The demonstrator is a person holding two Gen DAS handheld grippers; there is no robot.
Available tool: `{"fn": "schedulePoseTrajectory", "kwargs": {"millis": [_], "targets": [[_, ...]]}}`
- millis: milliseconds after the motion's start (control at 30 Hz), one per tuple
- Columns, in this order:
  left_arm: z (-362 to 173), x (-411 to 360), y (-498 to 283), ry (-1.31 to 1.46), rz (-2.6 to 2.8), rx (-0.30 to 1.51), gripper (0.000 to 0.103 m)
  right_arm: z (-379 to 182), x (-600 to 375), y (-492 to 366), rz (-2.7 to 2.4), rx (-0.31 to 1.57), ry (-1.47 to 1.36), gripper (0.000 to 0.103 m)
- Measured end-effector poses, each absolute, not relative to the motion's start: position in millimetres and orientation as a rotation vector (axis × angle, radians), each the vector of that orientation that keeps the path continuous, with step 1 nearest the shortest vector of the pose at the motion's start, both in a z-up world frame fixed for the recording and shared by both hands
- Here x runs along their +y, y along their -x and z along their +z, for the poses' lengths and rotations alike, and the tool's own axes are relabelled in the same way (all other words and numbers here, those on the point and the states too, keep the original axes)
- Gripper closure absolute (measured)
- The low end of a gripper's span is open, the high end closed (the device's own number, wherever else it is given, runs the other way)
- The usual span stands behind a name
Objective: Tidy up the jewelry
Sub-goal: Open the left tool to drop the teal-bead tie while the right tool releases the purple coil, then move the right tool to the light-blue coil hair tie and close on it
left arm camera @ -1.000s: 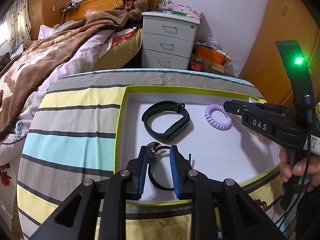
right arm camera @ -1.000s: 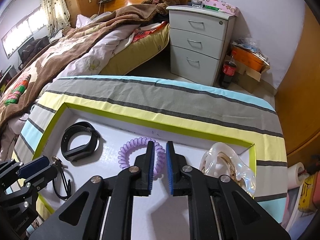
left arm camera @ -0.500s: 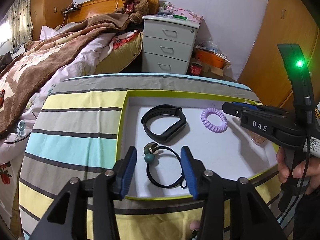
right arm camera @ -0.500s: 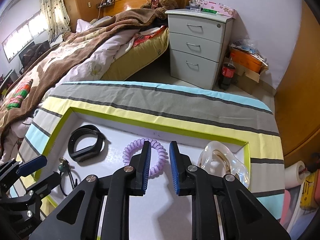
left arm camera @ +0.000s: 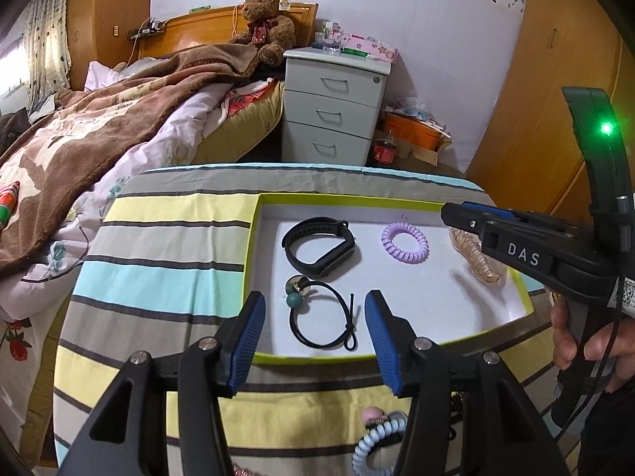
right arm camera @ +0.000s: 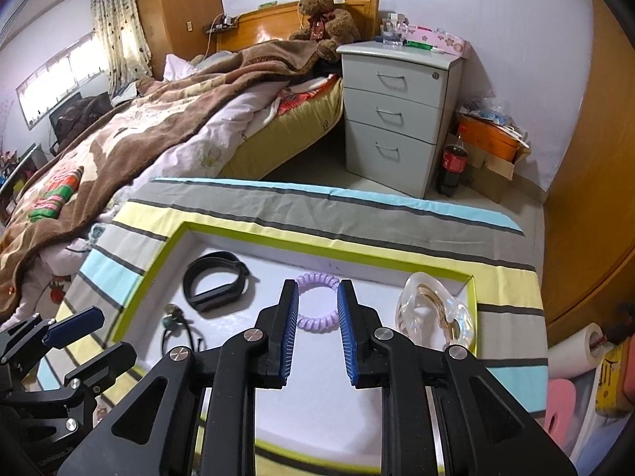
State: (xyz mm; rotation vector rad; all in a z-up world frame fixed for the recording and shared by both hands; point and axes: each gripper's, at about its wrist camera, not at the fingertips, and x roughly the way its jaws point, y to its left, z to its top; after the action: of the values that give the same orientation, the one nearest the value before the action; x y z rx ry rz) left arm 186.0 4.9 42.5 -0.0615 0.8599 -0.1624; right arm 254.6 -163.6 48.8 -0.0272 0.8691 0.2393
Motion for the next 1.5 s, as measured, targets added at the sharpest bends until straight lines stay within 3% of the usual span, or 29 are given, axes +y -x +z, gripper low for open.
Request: {"fn": "schedulePoseTrajectory", "kwargs": {"millis": [767,1267,1400,1500], "targets": [[80,26,-111,0.072,-0.151,0.755,0.042,89,-159,-169,0.276,0.750,0.003,0.082],[58,68,-70,0.156,-0.105,0.755,0.037,58,-167,-124,0.307,0.778,-0.026,0.081],[45,80,-59,0.174,-0.105,0.768,0.034,39,-160,-115,0.342,0.809,-0.033,0.072],[35,90,-56,0.193,-0.095,0.786,0.033,25,-151,-114,0.359,0.838,-0.016,0.071]]}}
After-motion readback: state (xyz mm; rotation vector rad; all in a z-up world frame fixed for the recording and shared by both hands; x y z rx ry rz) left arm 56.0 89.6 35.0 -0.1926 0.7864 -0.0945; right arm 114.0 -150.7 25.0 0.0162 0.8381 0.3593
